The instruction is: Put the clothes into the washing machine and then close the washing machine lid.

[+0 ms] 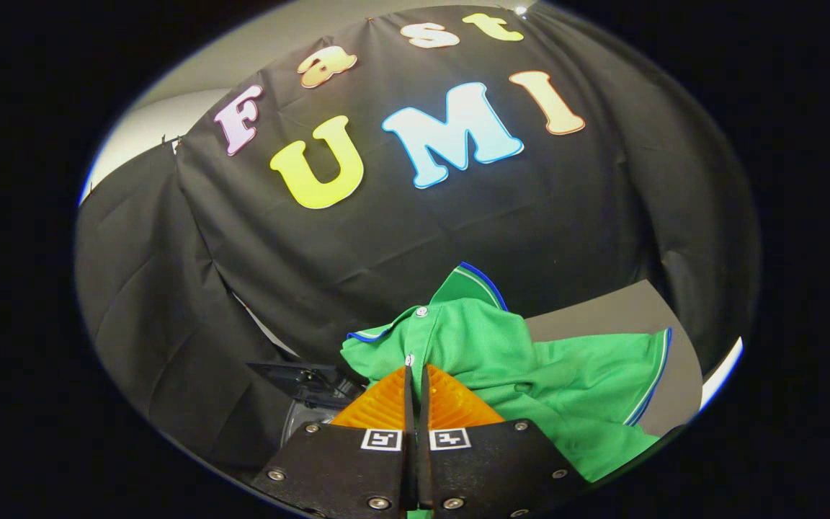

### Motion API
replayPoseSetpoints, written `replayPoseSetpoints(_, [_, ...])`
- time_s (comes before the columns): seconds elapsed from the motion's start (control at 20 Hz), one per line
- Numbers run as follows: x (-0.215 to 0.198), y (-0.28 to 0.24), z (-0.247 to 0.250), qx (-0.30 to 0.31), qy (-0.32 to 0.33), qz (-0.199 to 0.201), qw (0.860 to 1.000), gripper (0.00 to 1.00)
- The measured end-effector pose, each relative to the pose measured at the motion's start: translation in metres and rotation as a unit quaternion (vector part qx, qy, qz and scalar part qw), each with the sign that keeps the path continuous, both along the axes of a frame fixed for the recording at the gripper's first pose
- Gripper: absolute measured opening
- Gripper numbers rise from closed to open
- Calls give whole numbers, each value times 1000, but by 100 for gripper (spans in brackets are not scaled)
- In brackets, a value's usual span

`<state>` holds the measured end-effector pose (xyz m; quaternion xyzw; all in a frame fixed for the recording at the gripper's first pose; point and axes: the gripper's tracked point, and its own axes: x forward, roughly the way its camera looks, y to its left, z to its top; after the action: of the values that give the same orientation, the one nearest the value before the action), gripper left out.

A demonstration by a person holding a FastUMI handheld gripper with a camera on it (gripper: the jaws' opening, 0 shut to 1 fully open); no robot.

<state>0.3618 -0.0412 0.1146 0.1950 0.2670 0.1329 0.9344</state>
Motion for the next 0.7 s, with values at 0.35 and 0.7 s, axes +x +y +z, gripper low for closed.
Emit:
replayPoseSetpoints(0.35, [-7,66,21,27,-20,32,999,0])
replayPoseSetpoints(0.7, [-22,125,21,36,-17,65,997,0])
